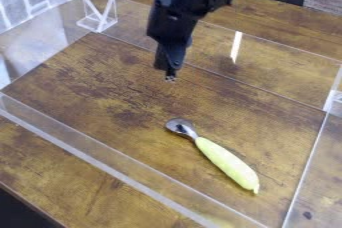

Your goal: Move the green spoon to the right

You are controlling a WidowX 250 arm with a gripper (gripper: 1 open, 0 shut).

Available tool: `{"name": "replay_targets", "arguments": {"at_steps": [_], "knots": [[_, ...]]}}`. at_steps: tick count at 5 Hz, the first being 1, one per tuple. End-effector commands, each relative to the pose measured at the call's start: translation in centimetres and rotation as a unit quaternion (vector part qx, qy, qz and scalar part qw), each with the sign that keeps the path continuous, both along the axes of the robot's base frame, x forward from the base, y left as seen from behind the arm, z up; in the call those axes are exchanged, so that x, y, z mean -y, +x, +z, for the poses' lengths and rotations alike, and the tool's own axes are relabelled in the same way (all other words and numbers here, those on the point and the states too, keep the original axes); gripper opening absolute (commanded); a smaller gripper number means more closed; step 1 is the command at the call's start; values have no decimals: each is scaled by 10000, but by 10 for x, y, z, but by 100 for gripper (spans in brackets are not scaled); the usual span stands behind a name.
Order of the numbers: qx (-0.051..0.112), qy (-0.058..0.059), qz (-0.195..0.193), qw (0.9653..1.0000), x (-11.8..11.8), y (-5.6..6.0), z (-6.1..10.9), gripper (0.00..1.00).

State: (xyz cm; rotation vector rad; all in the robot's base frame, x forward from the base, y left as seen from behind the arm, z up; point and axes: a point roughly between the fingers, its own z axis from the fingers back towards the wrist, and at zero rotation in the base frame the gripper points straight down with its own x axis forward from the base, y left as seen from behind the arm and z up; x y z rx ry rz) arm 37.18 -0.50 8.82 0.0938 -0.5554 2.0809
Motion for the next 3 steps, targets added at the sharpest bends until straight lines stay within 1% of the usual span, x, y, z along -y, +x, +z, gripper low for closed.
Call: {"name": "replay_targets", "arguments": {"at_steps": [1,2,3], "knots": [[343,-153,548,9978,0,6,0,0],[486,-85,1398,9889,-2,5,-3,0],[508,-139,1386,9890,-3,10,-10,0]]}}
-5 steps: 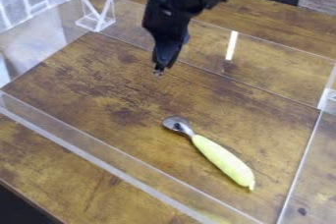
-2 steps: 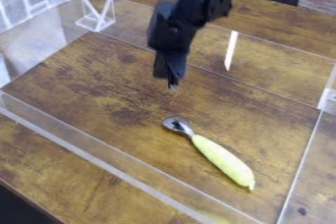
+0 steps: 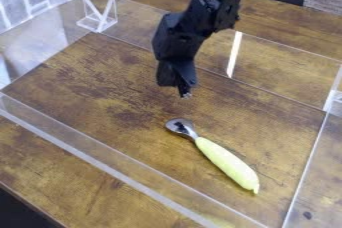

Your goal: Move the green spoon to the right

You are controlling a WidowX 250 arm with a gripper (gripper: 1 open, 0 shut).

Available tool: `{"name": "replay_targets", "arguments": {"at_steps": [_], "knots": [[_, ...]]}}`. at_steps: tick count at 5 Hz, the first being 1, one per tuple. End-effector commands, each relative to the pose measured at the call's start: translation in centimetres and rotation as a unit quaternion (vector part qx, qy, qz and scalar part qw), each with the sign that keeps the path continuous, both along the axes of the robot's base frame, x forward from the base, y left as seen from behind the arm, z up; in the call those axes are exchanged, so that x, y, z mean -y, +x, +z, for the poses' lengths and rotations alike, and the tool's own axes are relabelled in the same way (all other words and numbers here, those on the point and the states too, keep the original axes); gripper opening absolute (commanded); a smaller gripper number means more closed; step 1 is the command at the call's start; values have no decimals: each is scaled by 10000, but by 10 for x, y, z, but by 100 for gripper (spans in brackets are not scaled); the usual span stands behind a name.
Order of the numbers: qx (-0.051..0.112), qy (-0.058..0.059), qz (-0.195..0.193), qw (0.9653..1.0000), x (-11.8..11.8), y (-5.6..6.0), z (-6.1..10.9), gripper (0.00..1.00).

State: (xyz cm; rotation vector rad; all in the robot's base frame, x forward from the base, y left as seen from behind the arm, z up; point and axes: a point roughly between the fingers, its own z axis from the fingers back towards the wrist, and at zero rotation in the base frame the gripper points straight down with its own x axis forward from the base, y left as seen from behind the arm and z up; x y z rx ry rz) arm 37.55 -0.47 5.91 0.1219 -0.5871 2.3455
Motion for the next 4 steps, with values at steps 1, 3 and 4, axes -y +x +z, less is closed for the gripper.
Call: {"name": "replay_targets", "arguments": {"at_steps": [1,3,4], "knots": [[315,-160,8,9994,-9,9,23,0],[361,-303,-149,9988,-7,15,31,0],[371,-323,-298,9983,7,15,32,0]]}}
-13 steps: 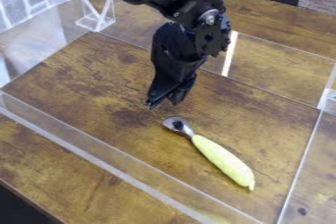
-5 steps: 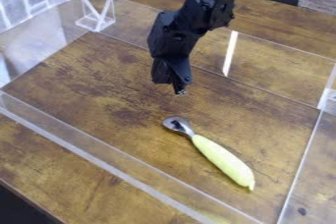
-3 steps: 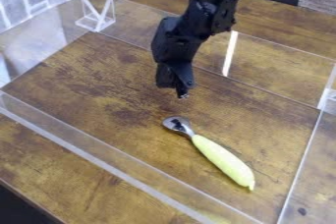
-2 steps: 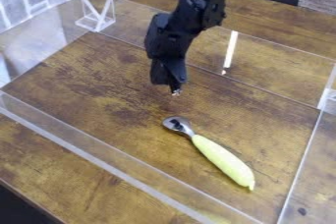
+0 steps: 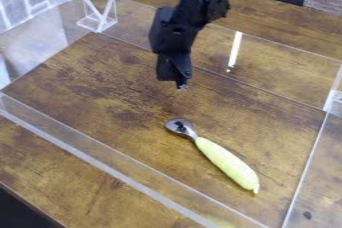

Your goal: Move the green spoon to the right

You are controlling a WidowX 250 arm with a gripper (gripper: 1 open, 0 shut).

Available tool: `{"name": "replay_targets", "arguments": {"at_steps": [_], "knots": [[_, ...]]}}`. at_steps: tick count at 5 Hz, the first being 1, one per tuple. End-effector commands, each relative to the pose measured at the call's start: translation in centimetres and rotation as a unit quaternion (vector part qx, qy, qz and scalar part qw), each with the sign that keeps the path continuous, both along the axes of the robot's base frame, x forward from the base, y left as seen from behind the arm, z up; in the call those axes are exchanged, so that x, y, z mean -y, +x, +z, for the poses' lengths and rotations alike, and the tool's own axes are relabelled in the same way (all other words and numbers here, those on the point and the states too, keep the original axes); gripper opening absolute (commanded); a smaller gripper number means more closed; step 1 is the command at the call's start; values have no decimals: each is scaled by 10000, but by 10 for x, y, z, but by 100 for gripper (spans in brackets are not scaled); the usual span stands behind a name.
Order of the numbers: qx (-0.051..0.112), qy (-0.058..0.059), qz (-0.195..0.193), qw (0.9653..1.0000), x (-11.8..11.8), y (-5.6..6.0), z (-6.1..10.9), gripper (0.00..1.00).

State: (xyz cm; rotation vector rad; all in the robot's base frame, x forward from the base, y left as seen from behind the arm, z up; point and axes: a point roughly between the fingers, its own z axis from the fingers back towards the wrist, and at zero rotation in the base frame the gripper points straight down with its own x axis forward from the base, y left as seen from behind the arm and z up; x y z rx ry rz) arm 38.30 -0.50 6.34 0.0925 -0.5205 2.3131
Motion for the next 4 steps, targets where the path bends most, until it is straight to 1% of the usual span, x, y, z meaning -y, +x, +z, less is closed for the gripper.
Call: {"name": "replay_targets", "arguments": {"at_steps": [1,2,3,4], "knots": [[389,-86,-198,9990,19,6,28,100],[400,-165,-115,9990,14,7,29,100],[406,-201,-50,9990,8,9,25,0],[409,-237,-43,9989,1,12,12,0]]}}
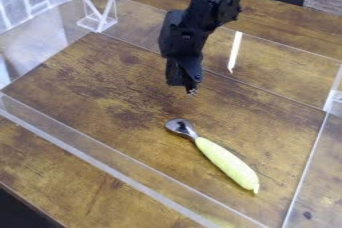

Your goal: Move the green spoon to the right

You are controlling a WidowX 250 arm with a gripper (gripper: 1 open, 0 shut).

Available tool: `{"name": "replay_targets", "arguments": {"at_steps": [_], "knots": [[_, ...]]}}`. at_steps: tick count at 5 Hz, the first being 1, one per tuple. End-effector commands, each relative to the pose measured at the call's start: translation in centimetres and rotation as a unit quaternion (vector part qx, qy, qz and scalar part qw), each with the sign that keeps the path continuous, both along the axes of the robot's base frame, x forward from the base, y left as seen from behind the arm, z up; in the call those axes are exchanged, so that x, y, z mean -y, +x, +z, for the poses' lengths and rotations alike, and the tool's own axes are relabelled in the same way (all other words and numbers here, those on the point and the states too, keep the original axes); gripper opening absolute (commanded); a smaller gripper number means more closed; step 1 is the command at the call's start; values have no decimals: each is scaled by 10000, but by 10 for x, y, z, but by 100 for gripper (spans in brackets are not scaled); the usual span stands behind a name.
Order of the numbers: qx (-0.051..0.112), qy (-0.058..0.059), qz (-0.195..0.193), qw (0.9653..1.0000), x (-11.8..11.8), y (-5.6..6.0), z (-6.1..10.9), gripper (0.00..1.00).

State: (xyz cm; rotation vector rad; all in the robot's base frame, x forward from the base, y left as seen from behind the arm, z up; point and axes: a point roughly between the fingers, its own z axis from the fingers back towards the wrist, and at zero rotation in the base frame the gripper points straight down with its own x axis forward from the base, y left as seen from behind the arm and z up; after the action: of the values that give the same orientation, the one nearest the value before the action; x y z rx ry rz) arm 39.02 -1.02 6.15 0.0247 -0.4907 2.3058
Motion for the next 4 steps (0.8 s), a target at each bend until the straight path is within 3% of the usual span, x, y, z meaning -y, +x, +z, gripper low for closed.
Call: {"name": "replay_targets", "arguments": {"at_steps": [1,2,3,4], "knots": [[229,-96,91,9997,-9,7,5,100],[200,-122,220,9995,-2,8,12,100],[197,-122,322,9992,5,12,15,0],[190,-120,417,9989,14,8,9,0]]}}
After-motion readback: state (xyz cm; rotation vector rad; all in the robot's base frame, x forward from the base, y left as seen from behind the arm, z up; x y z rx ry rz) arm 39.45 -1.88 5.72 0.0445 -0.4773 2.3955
